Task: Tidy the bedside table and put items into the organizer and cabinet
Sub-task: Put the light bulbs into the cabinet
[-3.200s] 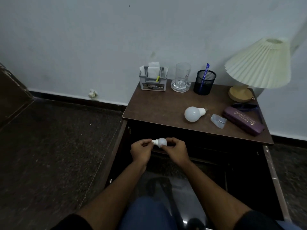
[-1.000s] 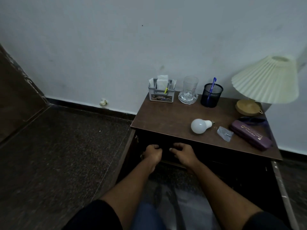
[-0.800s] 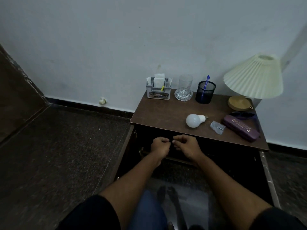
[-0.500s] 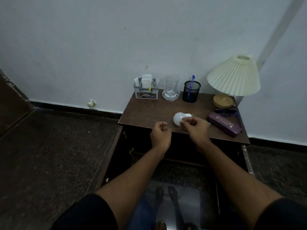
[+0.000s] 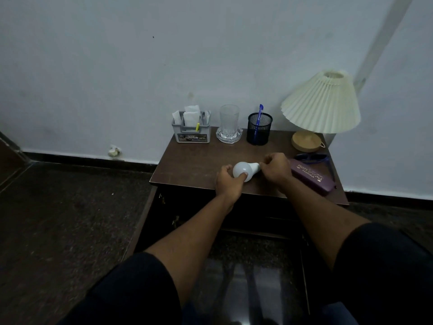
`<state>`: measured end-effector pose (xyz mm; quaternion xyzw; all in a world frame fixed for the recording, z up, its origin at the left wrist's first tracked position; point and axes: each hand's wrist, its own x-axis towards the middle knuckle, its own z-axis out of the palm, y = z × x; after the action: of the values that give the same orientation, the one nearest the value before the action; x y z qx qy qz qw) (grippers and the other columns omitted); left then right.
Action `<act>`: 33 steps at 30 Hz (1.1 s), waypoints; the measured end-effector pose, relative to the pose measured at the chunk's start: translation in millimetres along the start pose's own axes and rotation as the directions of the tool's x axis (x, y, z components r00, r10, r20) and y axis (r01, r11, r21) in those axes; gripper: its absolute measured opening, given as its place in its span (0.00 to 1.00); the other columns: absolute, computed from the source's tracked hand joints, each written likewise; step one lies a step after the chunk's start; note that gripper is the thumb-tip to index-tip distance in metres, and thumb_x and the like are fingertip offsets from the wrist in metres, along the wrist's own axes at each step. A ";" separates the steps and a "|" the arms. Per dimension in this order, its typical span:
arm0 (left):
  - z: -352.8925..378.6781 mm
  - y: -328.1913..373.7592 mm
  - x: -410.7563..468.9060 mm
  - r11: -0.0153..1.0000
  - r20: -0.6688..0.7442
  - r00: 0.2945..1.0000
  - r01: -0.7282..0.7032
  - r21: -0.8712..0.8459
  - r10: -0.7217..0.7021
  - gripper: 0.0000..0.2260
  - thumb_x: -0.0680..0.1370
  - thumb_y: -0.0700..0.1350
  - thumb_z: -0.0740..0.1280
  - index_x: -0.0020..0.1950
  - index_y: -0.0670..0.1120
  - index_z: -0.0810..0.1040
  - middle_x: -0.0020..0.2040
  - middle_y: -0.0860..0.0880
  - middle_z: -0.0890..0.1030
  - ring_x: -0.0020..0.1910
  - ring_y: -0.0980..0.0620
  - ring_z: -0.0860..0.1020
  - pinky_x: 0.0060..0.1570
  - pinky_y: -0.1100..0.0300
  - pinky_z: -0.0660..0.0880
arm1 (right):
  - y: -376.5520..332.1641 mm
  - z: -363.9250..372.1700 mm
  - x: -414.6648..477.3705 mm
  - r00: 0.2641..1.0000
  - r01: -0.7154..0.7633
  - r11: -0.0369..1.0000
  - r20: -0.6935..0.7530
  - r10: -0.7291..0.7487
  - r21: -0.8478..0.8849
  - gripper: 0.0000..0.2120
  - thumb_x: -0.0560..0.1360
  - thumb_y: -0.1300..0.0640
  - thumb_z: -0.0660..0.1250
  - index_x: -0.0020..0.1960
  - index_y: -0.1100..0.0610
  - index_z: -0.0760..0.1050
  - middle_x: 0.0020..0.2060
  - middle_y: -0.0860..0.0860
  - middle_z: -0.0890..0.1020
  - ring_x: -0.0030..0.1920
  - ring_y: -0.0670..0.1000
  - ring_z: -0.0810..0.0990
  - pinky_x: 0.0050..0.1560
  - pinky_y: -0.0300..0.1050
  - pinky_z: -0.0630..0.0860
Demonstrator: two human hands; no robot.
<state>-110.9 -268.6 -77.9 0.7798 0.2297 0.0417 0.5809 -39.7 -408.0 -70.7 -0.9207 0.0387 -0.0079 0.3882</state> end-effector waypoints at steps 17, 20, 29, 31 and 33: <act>-63.9 -10.5 -17.4 0.948 0.134 0.991 0.052 -0.313 -0.010 0.19 0.77 0.40 0.73 0.67 0.41 0.75 0.60 0.41 0.82 0.58 0.43 0.82 0.47 0.58 0.82 | -8.6 19.3 -53.1 0.991 0.072 0.933 -0.132 -0.027 0.353 0.09 0.76 0.58 0.71 0.56 0.59 0.83 0.48 0.52 0.86 0.46 0.47 0.83 0.47 0.33 0.77; -89.5 -17.8 -28.0 0.940 0.145 0.989 0.084 -0.331 -0.037 0.19 0.77 0.39 0.72 0.67 0.41 0.76 0.60 0.41 0.82 0.59 0.41 0.82 0.50 0.56 0.81 | -12.6 33.7 -82.2 0.990 0.080 0.890 -0.140 -0.019 0.448 0.10 0.76 0.59 0.72 0.56 0.62 0.83 0.48 0.54 0.86 0.47 0.49 0.84 0.50 0.39 0.79; -116.8 -78.6 -48.5 0.920 0.129 0.966 0.255 -0.298 -0.226 0.15 0.79 0.38 0.69 0.66 0.41 0.78 0.60 0.40 0.82 0.59 0.42 0.82 0.54 0.54 0.80 | 4.9 85.5 -141.9 0.993 -0.100 0.876 -0.003 0.115 0.472 0.10 0.76 0.62 0.72 0.56 0.63 0.84 0.49 0.55 0.86 0.51 0.51 0.84 0.61 0.48 0.79; -114.9 -93.0 -46.9 0.909 0.135 0.952 0.302 -0.288 -0.273 0.16 0.79 0.38 0.69 0.67 0.40 0.77 0.62 0.40 0.81 0.61 0.41 0.81 0.55 0.53 0.80 | 10.5 96.6 -145.3 0.987 -0.153 0.865 0.033 0.157 0.478 0.10 0.76 0.63 0.72 0.56 0.64 0.84 0.50 0.56 0.86 0.52 0.52 0.84 0.62 0.50 0.79; -109.8 -106.2 -42.9 0.902 0.146 0.941 0.335 -0.272 -0.305 0.16 0.80 0.38 0.68 0.68 0.39 0.76 0.62 0.40 0.80 0.61 0.42 0.80 0.55 0.54 0.80 | 15.9 107.0 -144.5 0.977 -0.203 0.855 0.039 0.210 0.477 0.10 0.75 0.64 0.73 0.56 0.65 0.84 0.51 0.58 0.86 0.54 0.54 0.84 0.63 0.50 0.78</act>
<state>-218.4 -165.3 -132.3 0.6379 0.3166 -0.0598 0.6995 -180.0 -331.4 -154.6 -0.7868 0.1368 0.0180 0.6015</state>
